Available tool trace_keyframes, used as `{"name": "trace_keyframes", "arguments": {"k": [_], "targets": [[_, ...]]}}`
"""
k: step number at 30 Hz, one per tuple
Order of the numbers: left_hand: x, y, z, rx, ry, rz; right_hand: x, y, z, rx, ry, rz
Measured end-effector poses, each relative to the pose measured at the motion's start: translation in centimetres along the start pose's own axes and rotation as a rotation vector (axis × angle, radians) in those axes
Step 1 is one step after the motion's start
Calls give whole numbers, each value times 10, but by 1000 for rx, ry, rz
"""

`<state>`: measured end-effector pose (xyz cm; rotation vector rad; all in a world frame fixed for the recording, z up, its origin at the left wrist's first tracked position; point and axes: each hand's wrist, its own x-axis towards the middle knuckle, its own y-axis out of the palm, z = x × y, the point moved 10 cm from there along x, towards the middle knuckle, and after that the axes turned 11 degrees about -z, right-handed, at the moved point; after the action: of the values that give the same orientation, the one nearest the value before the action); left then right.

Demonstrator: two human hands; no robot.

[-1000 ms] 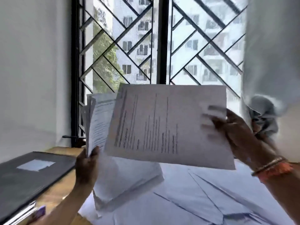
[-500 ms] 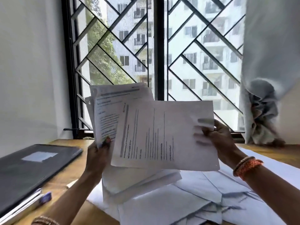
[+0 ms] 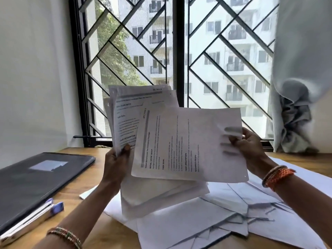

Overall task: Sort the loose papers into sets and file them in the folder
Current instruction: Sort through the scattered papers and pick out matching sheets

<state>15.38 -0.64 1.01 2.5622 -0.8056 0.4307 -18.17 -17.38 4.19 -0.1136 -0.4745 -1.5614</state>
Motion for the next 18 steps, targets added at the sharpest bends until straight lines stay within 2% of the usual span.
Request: {"name": "trace_keyframes", "arguments": {"k": [1, 4, 5, 7, 9, 12, 14, 15, 16, 18], "targets": [[0, 1, 4, 6, -24, 3, 2, -11, 12, -130, -133, -93], [0, 4, 18, 25, -141, -8, -21, -43, 93, -666, -819, -514], [0, 5, 22, 38, -168, -8, -34, -43, 114, -757, -992, -556], [-2, 9, 34, 70, -215, 5, -55, -47, 132, -787, -1164, -478], [-3, 11, 40, 83, -228, 12, -82, -52, 127, -822, -1320, -300], [-2, 8, 44, 99, -245, -13, -122, -45, 74, -1165, -1578, 38], [2, 3, 45, 112, -262, -51, -117, -53, 40, -1354, -1493, 245], [6, 0, 44, 110, -270, -69, -106, -61, 29, -1419, -1337, 322], [11, -4, 43, 100, -273, -85, -91, -72, 16, -1482, -1092, 386], [23, -15, 45, 114, -285, -116, -69, -104, -17, -1593, -488, 552]]}}
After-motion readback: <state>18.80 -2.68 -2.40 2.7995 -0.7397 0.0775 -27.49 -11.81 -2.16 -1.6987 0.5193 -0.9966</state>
